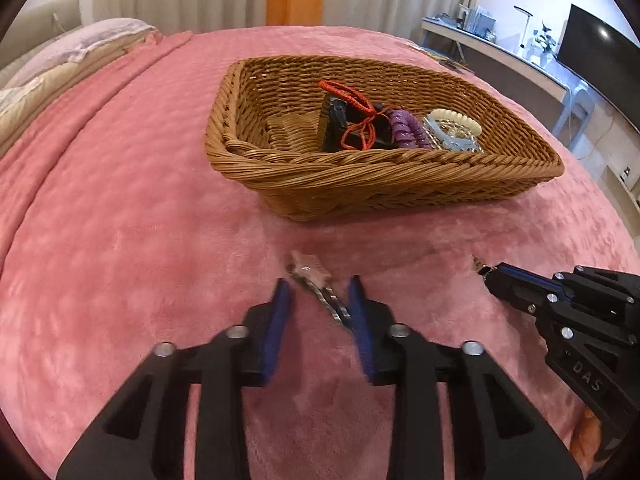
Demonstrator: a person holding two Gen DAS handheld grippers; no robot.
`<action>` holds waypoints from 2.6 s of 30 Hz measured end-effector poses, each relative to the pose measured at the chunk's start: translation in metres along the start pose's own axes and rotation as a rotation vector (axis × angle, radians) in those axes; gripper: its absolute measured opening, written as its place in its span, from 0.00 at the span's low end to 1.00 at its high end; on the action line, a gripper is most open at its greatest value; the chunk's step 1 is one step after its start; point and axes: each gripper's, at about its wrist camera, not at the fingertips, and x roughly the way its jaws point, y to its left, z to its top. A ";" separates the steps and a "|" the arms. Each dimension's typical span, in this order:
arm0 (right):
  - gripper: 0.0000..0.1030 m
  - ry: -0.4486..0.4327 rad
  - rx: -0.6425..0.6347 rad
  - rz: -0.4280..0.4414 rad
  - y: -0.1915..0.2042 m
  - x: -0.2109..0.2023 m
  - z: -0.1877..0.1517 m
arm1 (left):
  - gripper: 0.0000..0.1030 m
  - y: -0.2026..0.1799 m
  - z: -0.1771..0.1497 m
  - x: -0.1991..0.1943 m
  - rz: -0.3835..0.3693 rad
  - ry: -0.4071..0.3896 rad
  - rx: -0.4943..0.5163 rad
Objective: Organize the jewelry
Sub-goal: 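Grasp the pink star hair clip with the left tool while the right tool grasps the silver charm, then carry the star clip and silver charm into the basket and release both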
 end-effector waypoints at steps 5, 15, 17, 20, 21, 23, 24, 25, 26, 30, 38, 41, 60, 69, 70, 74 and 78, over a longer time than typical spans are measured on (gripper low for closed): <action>0.02 -0.029 0.005 0.031 -0.002 -0.006 -0.002 | 0.02 0.006 -0.004 -0.004 -0.026 -0.024 -0.025; 0.02 -0.064 0.040 0.077 -0.011 -0.015 -0.006 | 0.02 -0.002 -0.008 -0.013 -0.036 -0.076 -0.007; 0.02 -0.079 0.072 0.104 -0.019 -0.019 -0.007 | 0.02 -0.002 -0.008 -0.014 -0.042 -0.085 -0.010; 0.03 -0.085 0.078 0.106 -0.020 -0.020 -0.006 | 0.02 -0.002 -0.009 -0.015 -0.047 -0.093 -0.015; 0.03 -0.076 0.066 0.107 -0.018 -0.019 -0.005 | 0.02 -0.001 -0.009 -0.015 -0.051 -0.094 -0.015; 0.09 -0.052 0.029 0.094 -0.010 -0.015 -0.004 | 0.02 0.000 -0.009 -0.014 -0.053 -0.095 -0.016; 0.09 -0.048 0.008 0.082 -0.005 -0.014 -0.004 | 0.02 0.000 -0.010 -0.015 -0.055 -0.097 -0.015; 0.09 -0.047 -0.003 0.075 -0.003 -0.013 -0.004 | 0.02 0.001 -0.010 -0.015 -0.057 -0.099 -0.014; 0.09 -0.046 -0.009 0.067 -0.001 -0.013 -0.004 | 0.02 0.001 -0.011 -0.016 -0.059 -0.102 -0.013; 0.07 -0.071 -0.007 0.078 -0.002 -0.018 -0.006 | 0.02 0.002 -0.011 -0.017 -0.060 -0.104 -0.013; 0.06 -0.107 0.080 0.125 -0.022 -0.029 -0.005 | 0.02 0.003 -0.012 -0.019 -0.066 -0.112 -0.017; 0.42 -0.086 0.136 0.151 -0.036 -0.024 -0.003 | 0.02 0.003 -0.012 -0.020 -0.077 -0.112 -0.021; 0.12 -0.042 -0.086 -0.037 0.014 -0.013 -0.002 | 0.02 0.007 -0.014 -0.029 -0.103 -0.151 -0.018; 0.12 -0.148 -0.048 0.034 0.005 -0.073 0.006 | 0.02 0.001 -0.010 -0.071 -0.177 -0.275 -0.008; 0.12 -0.170 -0.050 0.035 0.003 -0.084 0.011 | 0.02 -0.002 -0.006 -0.079 -0.175 -0.289 0.000; 0.12 -0.237 -0.057 0.037 0.000 -0.118 0.035 | 0.02 -0.014 0.018 -0.111 -0.161 -0.337 0.039; 0.12 -0.294 -0.069 0.013 -0.005 -0.134 0.072 | 0.02 -0.028 0.052 -0.130 -0.130 -0.367 0.068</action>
